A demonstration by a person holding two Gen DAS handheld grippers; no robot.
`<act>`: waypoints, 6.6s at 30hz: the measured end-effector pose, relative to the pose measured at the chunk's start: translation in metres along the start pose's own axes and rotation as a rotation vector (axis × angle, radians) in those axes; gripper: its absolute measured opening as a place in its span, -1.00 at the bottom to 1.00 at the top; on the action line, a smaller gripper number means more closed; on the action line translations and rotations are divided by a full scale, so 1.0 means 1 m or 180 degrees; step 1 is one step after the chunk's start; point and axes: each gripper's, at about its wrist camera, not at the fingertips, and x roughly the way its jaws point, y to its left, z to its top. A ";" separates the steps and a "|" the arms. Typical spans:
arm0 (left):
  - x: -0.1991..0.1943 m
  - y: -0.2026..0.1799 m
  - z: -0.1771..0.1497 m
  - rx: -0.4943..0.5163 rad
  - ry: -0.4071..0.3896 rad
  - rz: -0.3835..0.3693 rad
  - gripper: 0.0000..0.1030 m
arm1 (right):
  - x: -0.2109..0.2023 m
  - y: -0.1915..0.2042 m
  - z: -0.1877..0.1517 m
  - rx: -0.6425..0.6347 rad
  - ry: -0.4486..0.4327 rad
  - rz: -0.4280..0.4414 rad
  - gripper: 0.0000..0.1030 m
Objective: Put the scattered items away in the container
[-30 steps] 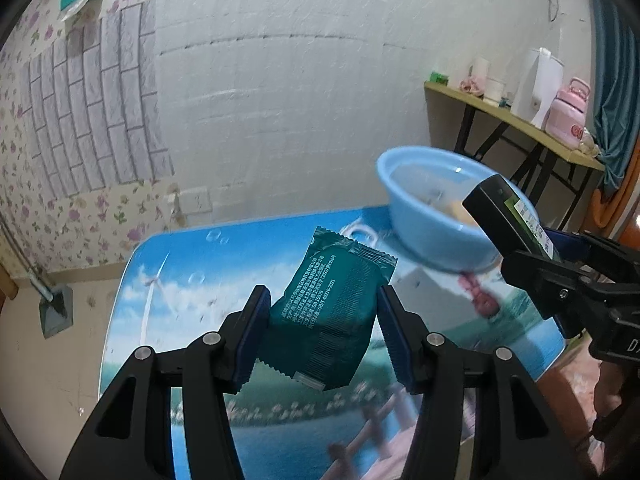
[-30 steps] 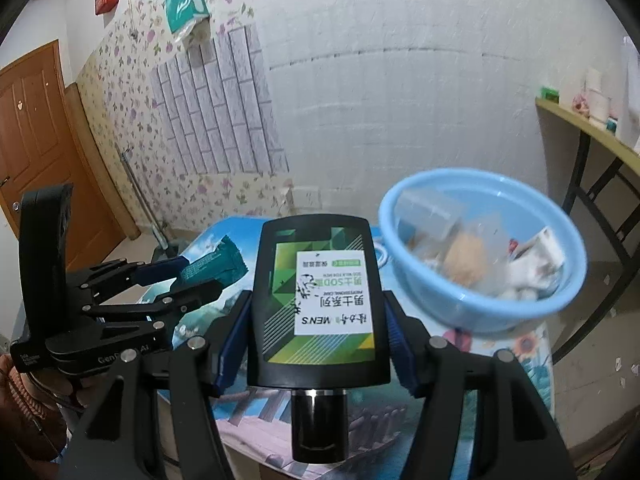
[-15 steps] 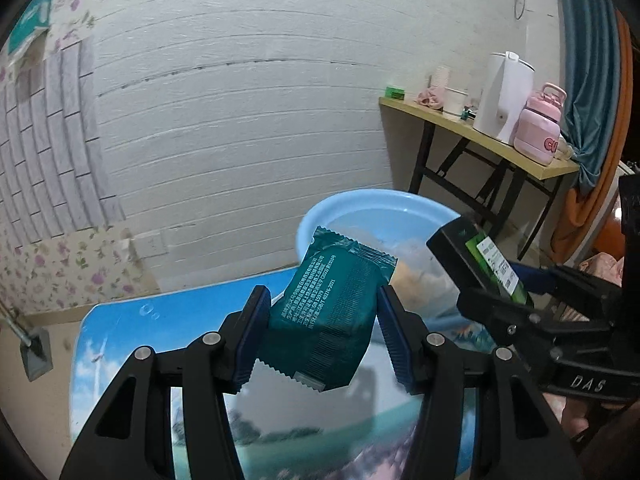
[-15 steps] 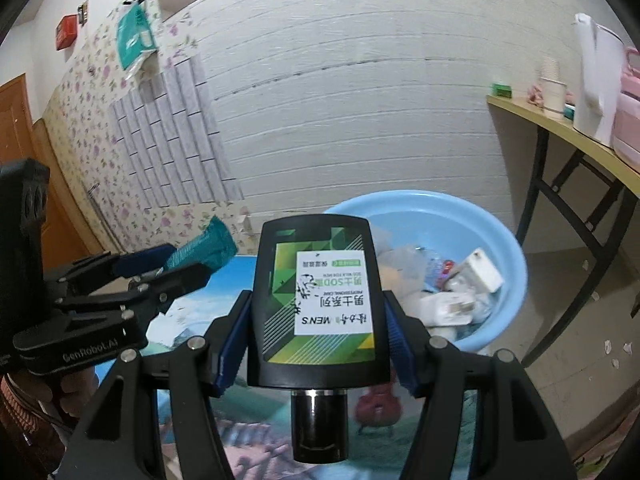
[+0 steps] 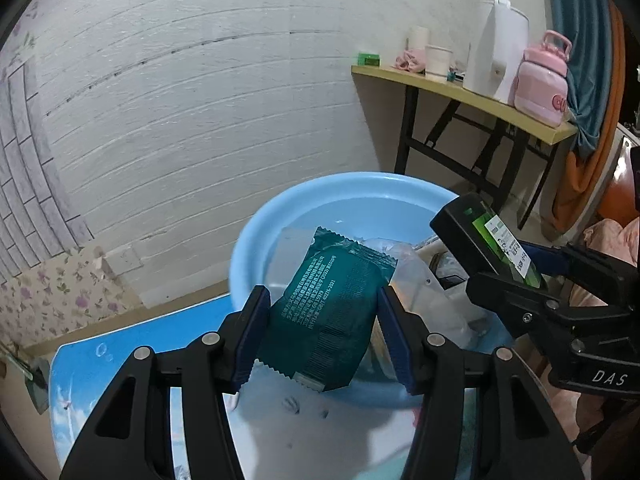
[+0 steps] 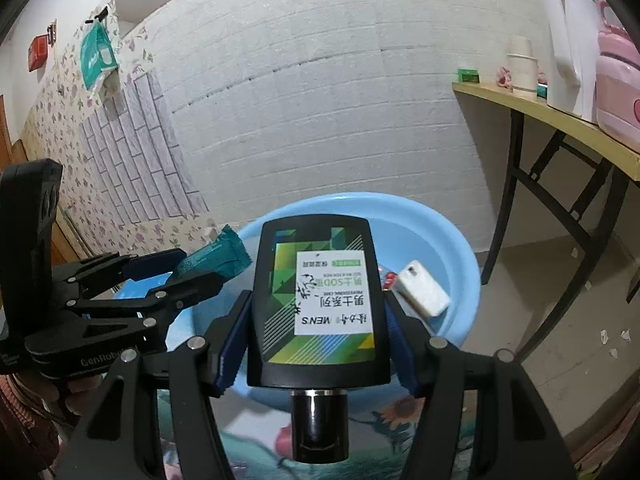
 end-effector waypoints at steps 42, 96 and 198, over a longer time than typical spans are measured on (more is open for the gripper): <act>-0.076 0.090 -0.092 -0.0562 0.0137 0.0338 0.55 | -0.020 0.043 -0.032 -0.0008 0.0119 -0.0155 0.22; 0.078 0.109 -0.062 0.0289 0.0727 -0.0177 0.42 | 0.023 0.023 -0.015 -0.0009 0.0228 -0.0070 0.34; -0.203 0.067 -0.060 -0.0420 -0.0517 0.0025 0.99 | -0.088 0.138 -0.032 -0.0127 -0.0273 -0.0454 0.57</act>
